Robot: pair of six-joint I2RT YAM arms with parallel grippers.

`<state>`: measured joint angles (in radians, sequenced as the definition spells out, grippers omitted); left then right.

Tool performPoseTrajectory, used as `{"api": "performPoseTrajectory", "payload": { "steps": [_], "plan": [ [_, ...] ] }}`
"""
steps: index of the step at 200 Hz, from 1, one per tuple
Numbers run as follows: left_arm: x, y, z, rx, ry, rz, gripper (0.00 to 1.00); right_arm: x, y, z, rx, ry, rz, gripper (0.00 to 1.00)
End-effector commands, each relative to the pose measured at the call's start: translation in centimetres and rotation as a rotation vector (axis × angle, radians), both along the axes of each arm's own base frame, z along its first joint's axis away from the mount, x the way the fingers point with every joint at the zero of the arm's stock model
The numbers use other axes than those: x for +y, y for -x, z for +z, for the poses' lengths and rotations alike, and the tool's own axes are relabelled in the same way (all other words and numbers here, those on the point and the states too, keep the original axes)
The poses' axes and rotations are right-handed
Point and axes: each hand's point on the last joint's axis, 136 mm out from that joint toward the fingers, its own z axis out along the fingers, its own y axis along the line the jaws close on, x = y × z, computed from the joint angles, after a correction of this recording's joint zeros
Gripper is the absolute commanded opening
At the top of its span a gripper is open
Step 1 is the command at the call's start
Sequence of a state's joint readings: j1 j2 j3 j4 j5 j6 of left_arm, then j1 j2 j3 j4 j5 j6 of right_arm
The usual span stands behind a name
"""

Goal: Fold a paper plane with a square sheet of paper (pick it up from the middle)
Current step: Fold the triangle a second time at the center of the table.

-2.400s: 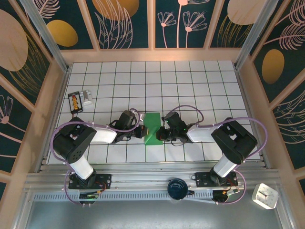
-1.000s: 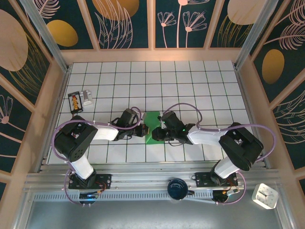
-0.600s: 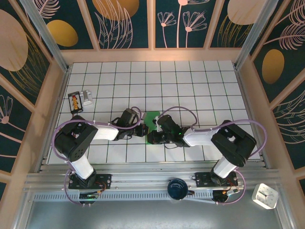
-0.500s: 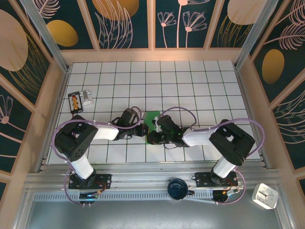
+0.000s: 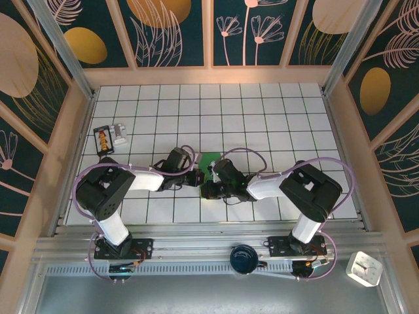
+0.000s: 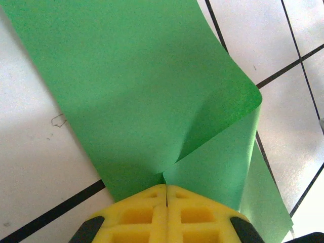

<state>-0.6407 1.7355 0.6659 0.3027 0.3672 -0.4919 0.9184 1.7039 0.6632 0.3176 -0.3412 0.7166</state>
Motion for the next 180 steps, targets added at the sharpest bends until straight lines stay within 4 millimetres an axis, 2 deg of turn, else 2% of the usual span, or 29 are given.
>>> {"api": "performPoseTrajectory", "payload": {
  "steps": [1,53,112,143,180],
  "plan": [
    [3.8,2.7,-5.8,0.156,-0.208,0.043,0.00,-0.2,0.3,-1.0,0.018,0.030,-0.007,0.08],
    [3.9,2.4,-5.9,0.154,-0.227,0.046,0.00,-1.7,1.7,-2.5,0.061,0.076,-0.013,0.06],
    [4.4,2.7,-6.7,0.163,-0.259,0.048,0.00,-1.6,3.8,-2.8,0.084,0.078,0.048,0.04],
    [4.5,2.7,-6.9,0.166,-0.264,0.050,0.00,-1.4,4.6,-2.6,0.089,0.067,0.077,0.02],
    [4.5,2.6,-6.9,0.165,-0.268,0.049,0.00,-0.4,5.1,-1.2,0.077,0.008,0.123,0.02]
  ]
}}
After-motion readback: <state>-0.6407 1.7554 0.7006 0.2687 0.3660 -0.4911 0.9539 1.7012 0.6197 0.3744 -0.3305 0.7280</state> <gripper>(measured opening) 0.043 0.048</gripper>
